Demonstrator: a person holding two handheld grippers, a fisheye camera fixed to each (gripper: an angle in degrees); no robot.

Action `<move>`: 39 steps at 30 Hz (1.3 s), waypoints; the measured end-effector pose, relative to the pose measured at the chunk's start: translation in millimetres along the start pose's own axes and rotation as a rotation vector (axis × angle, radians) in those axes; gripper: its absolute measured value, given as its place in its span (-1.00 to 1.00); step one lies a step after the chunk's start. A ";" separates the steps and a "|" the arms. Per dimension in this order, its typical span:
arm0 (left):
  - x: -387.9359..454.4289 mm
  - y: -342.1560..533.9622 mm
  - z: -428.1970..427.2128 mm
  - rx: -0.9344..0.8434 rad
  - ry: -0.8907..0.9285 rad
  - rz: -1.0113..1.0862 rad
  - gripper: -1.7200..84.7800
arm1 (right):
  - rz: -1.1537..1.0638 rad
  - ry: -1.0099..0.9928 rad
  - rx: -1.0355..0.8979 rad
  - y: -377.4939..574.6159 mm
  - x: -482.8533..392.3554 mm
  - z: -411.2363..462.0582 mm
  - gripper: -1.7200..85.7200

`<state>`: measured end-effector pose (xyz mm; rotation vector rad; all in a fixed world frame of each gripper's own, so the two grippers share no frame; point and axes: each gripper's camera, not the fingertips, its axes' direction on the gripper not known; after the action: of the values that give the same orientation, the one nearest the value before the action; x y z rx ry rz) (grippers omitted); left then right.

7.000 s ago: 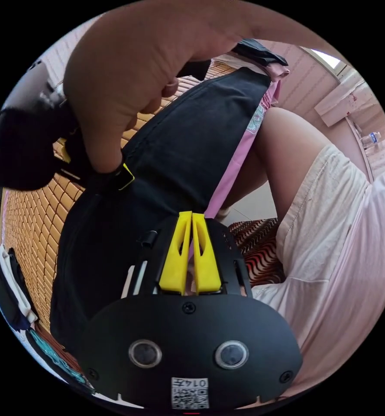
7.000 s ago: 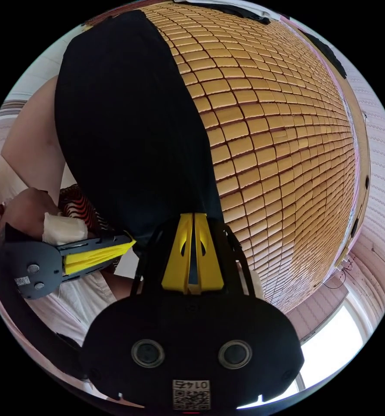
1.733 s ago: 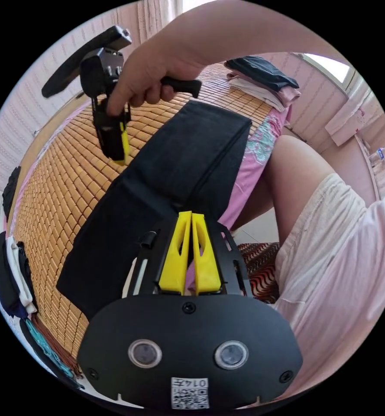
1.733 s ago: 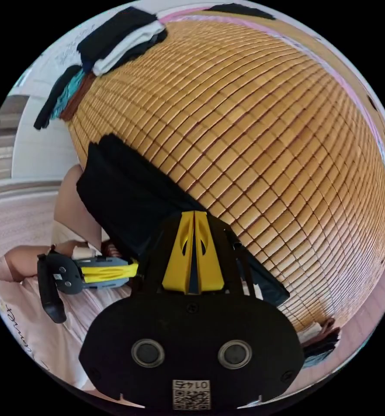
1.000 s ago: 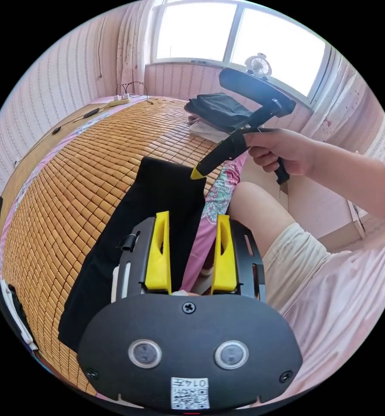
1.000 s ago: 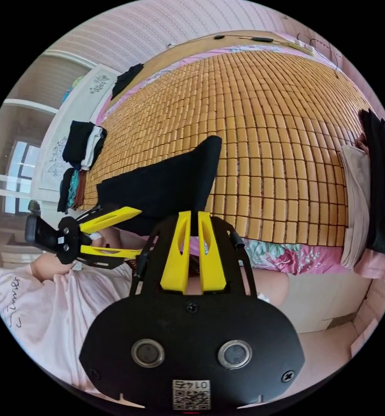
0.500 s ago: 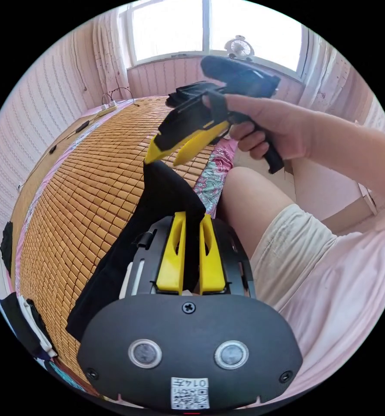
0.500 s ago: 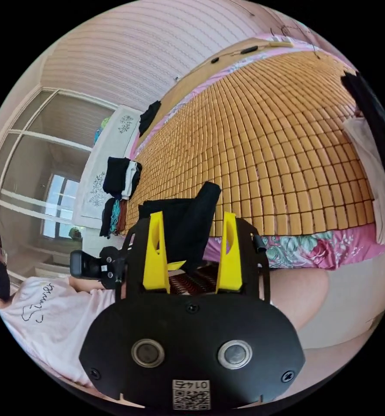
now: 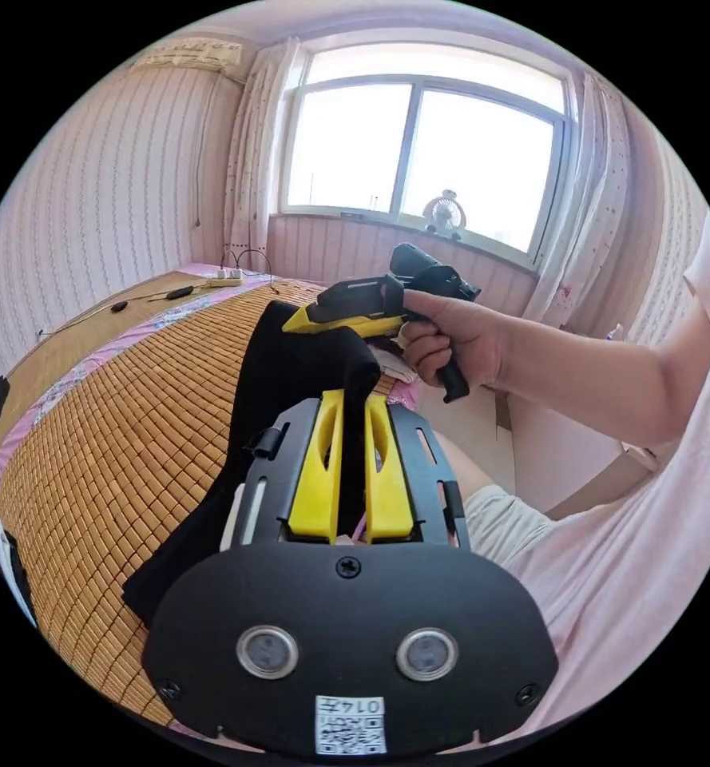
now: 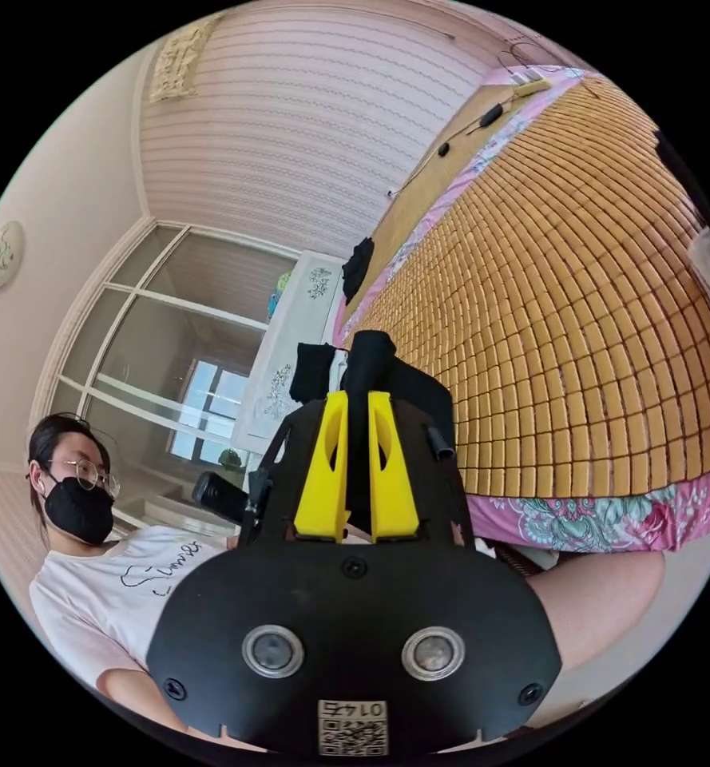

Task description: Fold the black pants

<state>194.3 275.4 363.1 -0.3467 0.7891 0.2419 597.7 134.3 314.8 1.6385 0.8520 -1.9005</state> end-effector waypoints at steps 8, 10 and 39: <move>-79.1 101.1 -94.6 -0.186 -0.344 -0.420 -0.80 | -0.251 -0.098 -0.439 10.0 -41.3 188.3 -0.86; -100.6 130.5 -109.2 -0.246 -0.418 -0.579 -0.81 | -0.217 0.066 -0.484 23.2 -28.4 213.0 -0.93; -255.7 126.0 -29.3 -0.288 -0.125 -0.843 -0.55 | -0.099 0.487 -0.360 110.7 60.6 105.0 -0.68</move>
<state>-41.6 358.2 503.1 -0.8921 0.4293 -0.4176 595.1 -15.8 248.4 1.8724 1.3979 -1.3097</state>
